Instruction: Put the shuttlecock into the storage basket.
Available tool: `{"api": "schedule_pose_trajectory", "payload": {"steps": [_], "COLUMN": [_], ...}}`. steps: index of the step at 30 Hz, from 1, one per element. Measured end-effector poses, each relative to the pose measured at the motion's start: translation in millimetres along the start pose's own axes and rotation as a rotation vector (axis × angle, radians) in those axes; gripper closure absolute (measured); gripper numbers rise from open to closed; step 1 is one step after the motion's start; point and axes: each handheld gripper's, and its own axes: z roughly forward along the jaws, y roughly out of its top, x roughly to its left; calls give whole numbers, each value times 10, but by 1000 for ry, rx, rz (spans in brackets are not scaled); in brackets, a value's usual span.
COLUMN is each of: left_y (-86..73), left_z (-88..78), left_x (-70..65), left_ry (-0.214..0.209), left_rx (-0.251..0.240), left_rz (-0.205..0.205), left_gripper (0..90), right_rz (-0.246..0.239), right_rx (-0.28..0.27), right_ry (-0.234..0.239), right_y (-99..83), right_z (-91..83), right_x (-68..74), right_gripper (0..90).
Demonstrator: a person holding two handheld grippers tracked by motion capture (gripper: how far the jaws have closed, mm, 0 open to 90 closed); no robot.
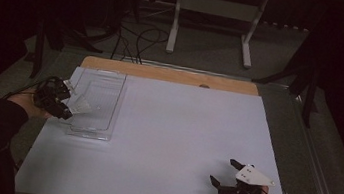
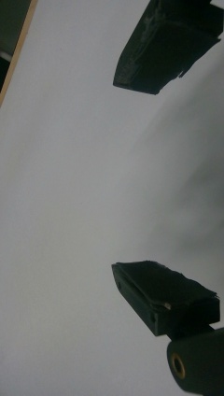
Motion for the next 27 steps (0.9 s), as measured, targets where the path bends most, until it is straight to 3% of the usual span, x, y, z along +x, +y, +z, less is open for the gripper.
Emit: {"api": "schedule_pose_trajectory", "payload": {"steps": [11, 25, 26, 27], "left_y": [81, 195, 203, 214], "left_z": [77, 146, 139, 128], "left_x": [-15, -8, -9, -17], "left_ry": [1, 24, 21, 33], "left_rx": [40, 93, 81, 76], "left_rz": [17, 3, -10, -6], "left_gripper": [663, 645, 543, 543], "right_rz": [2, 4, 5, 5], "right_rx": [3, 3, 2, 2], "right_ry": [2, 0, 0, 0], "right_y": [-3, -6, -8, -8], "right_z": [1, 0, 0, 0], "right_x": [-2, -4, -6, -6], "right_gripper": [96, 97, 96, 96]}}
